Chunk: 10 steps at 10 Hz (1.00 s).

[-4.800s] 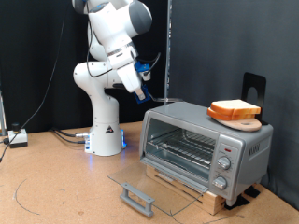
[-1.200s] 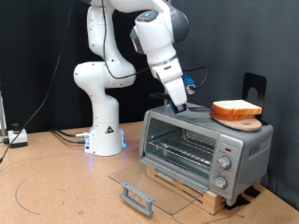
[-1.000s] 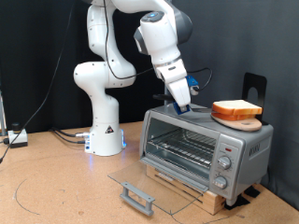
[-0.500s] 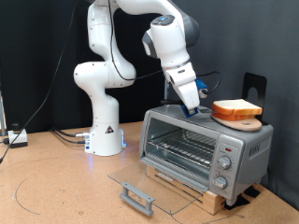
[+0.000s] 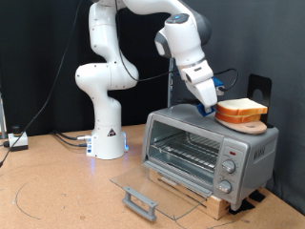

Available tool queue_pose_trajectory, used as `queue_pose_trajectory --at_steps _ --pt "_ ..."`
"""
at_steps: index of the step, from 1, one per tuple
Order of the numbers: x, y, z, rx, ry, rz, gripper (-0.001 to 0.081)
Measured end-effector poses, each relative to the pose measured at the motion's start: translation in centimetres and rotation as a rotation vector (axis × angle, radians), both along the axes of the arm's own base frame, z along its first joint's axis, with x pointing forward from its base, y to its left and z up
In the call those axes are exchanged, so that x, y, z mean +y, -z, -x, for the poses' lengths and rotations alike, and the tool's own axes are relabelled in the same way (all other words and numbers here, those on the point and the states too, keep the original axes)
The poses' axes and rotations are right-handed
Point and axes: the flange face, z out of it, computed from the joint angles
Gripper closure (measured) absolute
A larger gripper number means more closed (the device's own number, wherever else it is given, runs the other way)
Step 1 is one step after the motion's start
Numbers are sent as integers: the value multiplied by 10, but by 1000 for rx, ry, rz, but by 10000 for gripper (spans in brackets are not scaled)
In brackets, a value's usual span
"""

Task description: Make a piece of toast with the oven

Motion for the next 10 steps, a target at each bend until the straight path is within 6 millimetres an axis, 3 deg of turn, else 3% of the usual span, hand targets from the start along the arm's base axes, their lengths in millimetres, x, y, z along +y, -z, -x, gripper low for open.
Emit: queue_pose_trajectory --at_steps 4,9,10 --pt "-1 -7 -4 -42 16 -53 410" --pt "-36 -24 -1 -98 38 -103 410" --pt "-35 -23 -1 -94 35 -103 410"
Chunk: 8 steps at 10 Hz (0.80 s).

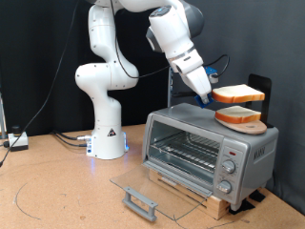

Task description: Make a piece of toast with the oven

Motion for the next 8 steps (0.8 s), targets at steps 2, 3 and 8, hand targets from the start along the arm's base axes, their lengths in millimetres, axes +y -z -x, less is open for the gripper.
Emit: queue_pose_trajectory --at_steps 2,3,8 --pt "-5 2 1 11 -18 -6 410" --pt "-13 2 1 14 -26 -14 410" --pt "-88 -5 7 -8 -26 19 410"
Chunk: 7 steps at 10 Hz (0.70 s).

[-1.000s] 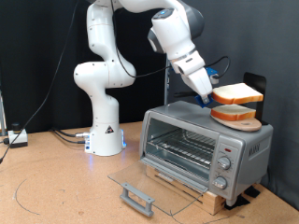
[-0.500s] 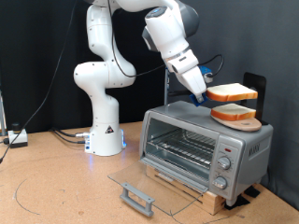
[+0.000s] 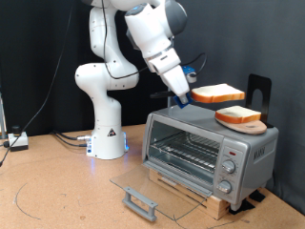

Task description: Make a piece of toast with the oven

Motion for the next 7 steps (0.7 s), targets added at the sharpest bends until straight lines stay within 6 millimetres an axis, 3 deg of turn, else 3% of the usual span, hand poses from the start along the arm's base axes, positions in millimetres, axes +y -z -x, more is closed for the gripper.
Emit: queue_pose_trajectory --at_steps 3,7 --pt "-46 0 10 20 -21 54 410" --pt "-59 6 17 29 -83 66 411"
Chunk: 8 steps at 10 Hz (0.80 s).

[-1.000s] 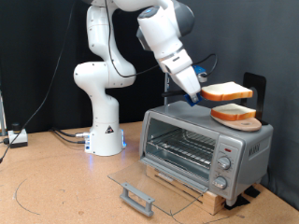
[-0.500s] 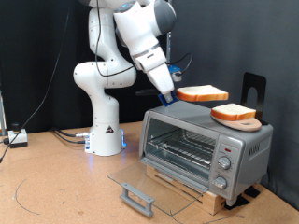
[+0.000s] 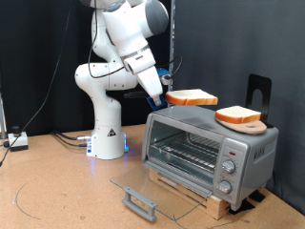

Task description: Make a piece of toast with the oven

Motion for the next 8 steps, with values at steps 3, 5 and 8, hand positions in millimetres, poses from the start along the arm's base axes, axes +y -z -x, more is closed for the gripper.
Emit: queue_pose_trajectory --at_steps 3,5,8 --pt "-43 10 12 -7 -76 44 410" --pt "-75 14 22 -18 -88 68 410" --pt "-120 20 42 -9 -90 51 410"
